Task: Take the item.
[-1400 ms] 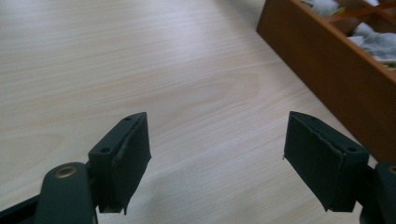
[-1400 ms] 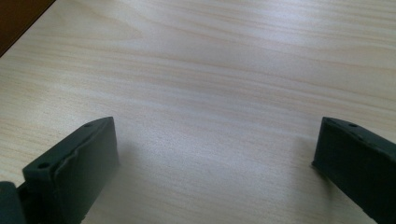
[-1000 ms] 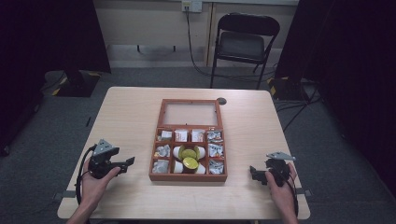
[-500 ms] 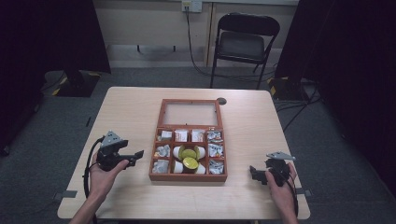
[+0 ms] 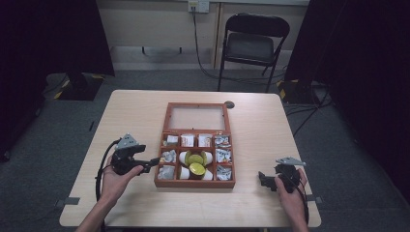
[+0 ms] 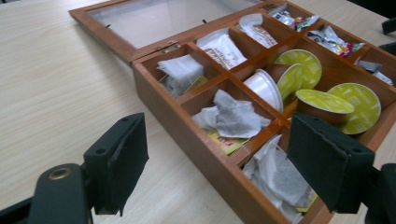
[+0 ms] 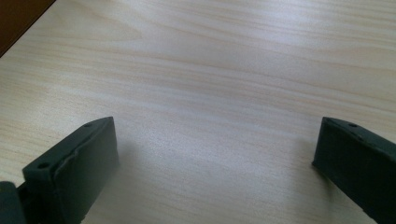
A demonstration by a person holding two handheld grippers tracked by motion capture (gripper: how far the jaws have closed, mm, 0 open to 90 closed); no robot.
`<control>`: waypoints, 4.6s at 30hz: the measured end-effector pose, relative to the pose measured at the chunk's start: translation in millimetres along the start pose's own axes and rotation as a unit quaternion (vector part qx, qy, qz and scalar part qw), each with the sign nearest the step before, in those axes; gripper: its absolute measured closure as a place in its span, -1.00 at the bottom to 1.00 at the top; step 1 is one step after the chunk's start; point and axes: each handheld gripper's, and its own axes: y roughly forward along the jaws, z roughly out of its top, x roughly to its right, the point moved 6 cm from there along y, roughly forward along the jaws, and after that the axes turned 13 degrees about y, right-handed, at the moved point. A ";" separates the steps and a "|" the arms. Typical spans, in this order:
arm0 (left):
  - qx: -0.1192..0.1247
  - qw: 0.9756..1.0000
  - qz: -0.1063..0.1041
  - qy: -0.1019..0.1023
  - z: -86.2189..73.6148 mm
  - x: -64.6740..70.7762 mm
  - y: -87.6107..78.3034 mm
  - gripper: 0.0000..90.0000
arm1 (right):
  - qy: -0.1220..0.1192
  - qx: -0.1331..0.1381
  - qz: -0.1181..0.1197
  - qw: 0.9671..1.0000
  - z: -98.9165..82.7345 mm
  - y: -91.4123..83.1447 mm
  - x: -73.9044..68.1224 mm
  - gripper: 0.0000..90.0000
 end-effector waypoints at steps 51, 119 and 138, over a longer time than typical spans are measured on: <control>-0.025 0.989 -0.133 0.055 53.2 72.5 82.4 -0.34 | 0.000 0.000 0.000 1.000 0.0 0.0 0.0 -1.00; -0.141 0.973 -0.150 0.103 31.9 92.5 117.9 -0.13 | 0.000 0.000 0.000 1.000 0.0 0.0 0.0 -1.00; -0.122 0.976 -0.151 0.097 36.3 91.1 110.2 -0.13 | 0.000 0.000 0.000 1.000 0.0 0.0 0.0 -1.00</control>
